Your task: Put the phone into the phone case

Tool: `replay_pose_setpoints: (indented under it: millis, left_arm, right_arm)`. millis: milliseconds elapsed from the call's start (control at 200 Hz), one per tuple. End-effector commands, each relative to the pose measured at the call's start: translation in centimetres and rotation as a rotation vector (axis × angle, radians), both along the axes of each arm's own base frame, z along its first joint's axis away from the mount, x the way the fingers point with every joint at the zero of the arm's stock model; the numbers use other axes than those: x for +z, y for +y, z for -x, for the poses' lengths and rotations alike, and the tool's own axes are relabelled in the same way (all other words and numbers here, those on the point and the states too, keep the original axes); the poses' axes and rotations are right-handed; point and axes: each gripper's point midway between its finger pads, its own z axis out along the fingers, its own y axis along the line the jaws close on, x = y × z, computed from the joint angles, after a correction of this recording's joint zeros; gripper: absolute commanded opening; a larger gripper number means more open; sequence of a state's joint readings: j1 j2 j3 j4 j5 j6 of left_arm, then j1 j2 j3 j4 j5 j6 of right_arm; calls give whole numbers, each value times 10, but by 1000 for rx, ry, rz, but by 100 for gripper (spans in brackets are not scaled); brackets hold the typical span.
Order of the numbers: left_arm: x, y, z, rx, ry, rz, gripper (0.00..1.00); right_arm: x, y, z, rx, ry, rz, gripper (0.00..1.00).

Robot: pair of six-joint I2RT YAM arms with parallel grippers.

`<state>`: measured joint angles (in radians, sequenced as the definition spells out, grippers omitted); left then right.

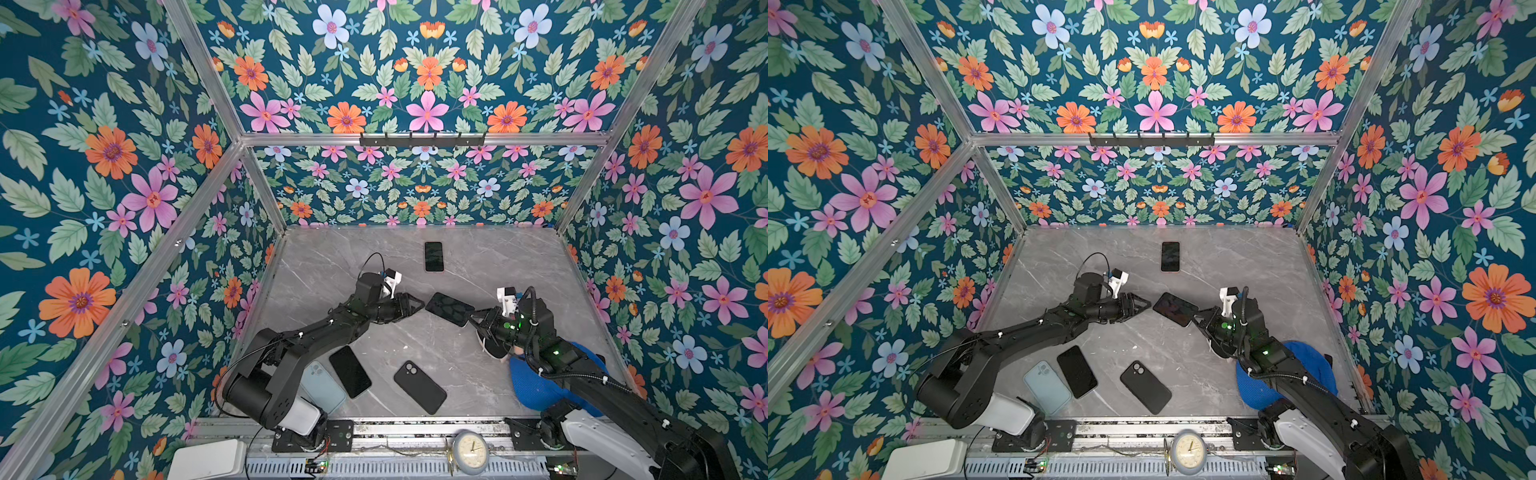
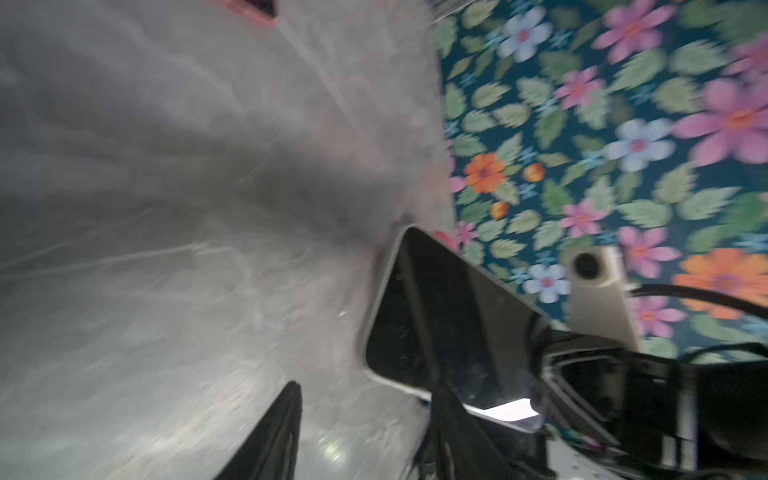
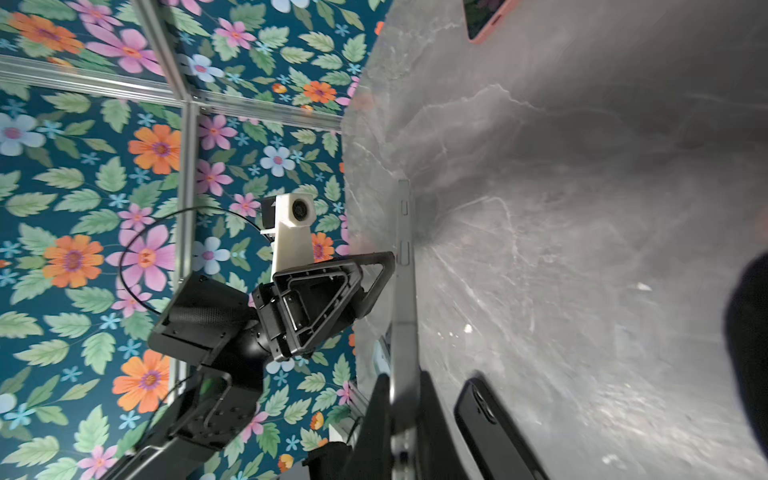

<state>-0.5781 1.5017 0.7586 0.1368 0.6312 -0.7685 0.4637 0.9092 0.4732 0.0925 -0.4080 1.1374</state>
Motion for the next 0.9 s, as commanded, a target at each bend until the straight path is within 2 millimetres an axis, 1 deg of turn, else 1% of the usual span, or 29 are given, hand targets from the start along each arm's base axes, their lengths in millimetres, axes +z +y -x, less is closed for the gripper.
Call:
replay_pose_setpoints:
  millis: [0,255,335,400,465,535,605,700,775,895]
  left_arm:
    - [-43,31,40,-103,80,-285,52]
    - [-46,37,80,-253,96,-517,51]
    - [-51,43,93,-287,100,-597,51]
    - [-57,43,103,-317,106,-625,51]
    - [-64,45,105,-321,113,-659,49]
    - [-64,44,104,-311,102,-669,48]
    - [-67,43,107,-313,105,-666,47]
    - [-75,44,112,-322,119,-676,42]
    - [-78,44,113,-324,119,-685,36]
    - [-85,49,116,-329,124,-719,31]
  right_arm:
    - [5,-1,4,32,-38,47,0]
    - [5,-2,4,44,-48,75,0]
    - [5,-2,4,46,-51,81,0]
    - [4,-2,3,47,-50,85,0]
    - [3,1,2,56,-51,80,0]
    - [1,3,2,67,-44,78,0]
    - [0,3,2,71,-40,81,0]
    - [2,0,2,66,-46,92,0]
    - [2,-1,1,60,-46,90,0]
    - [-1,-1,1,63,-38,86,0]
